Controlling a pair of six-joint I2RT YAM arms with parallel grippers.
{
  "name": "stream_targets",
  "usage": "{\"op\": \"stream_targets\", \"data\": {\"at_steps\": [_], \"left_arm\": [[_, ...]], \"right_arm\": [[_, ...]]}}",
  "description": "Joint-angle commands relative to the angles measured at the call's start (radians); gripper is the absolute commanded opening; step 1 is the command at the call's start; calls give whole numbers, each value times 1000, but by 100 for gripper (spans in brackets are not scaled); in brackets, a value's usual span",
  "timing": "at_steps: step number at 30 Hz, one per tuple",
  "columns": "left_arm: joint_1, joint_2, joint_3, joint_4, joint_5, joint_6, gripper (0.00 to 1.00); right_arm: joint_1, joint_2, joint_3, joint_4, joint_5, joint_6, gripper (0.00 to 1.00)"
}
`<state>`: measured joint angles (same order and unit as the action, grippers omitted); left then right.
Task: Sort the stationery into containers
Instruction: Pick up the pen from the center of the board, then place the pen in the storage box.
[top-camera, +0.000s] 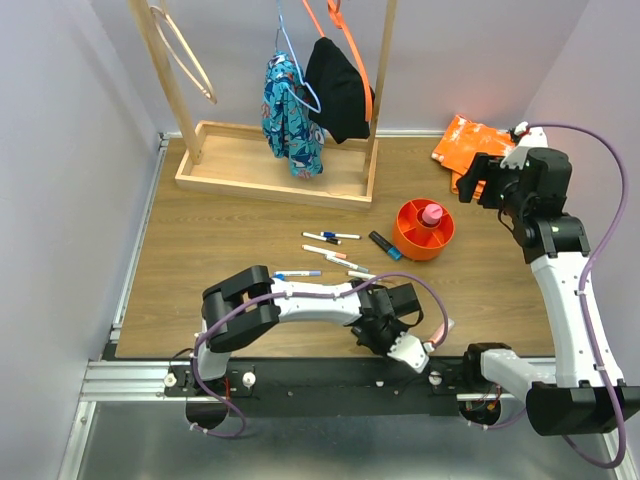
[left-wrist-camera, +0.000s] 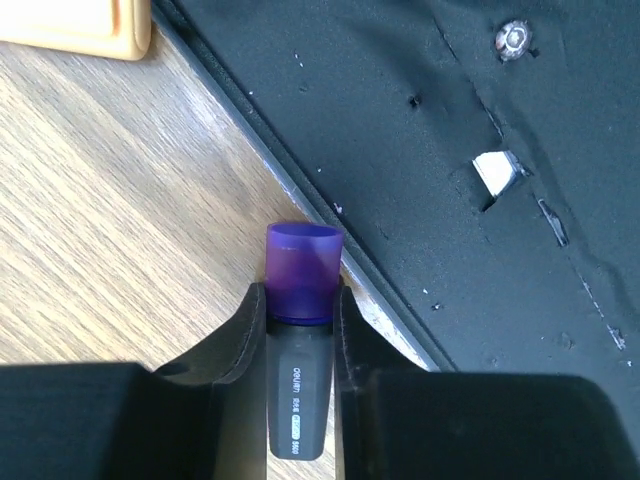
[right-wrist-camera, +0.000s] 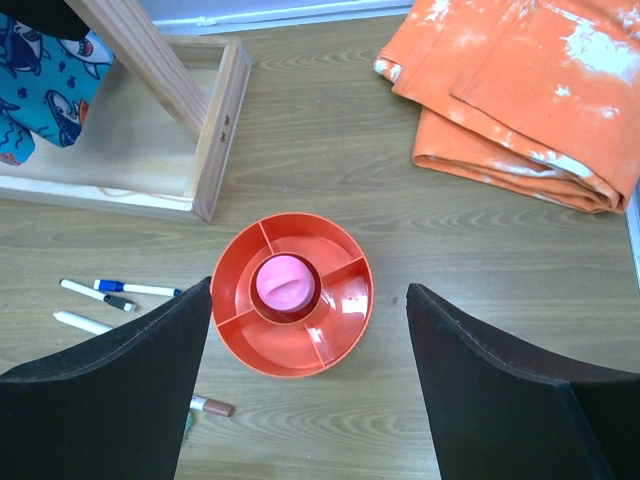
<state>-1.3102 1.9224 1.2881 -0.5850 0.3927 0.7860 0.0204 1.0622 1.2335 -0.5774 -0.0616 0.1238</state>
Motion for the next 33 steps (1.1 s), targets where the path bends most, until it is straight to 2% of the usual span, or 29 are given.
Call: {"op": "stream_targets", "data": {"at_steps": [1,3,6,8,10,12,14,16,20,21,25,33], "left_arm": [[0,-9,39,-47,-2,-21,16],[37,-48,89,-82,0,-22,15],[118,-80,270,-179,46,-36,13],[170,-80,454,-219,111,-111,10],[255,-69,599,-198,153,-163,8],[310,-75,642,-121,196,-250,6],[385,-86,628,57,218,-296,0],[442,-91,578,243,216,-353,0],[512,-20,568,431,267,-493,0],[525,9,564,471,278,-577,0],[557,65,492,744,322,-746,0],[565,185,494,873,342,-846,0]], "right_arm": [[-4,-24,-16,2,-3,13,86],[-4,-18,-2,-4,11,14,87],[-4,-1,38,-7,22,14,87],[-5,16,56,-1,34,22,86],[-7,27,58,20,37,27,86],[-10,45,60,36,29,46,86],[-14,58,58,65,2,59,86],[-16,76,47,100,-23,69,86],[-16,122,66,120,-44,79,86],[-14,125,67,122,-43,73,86],[-16,139,75,125,-27,59,86],[-37,127,47,110,-18,42,86]]}}
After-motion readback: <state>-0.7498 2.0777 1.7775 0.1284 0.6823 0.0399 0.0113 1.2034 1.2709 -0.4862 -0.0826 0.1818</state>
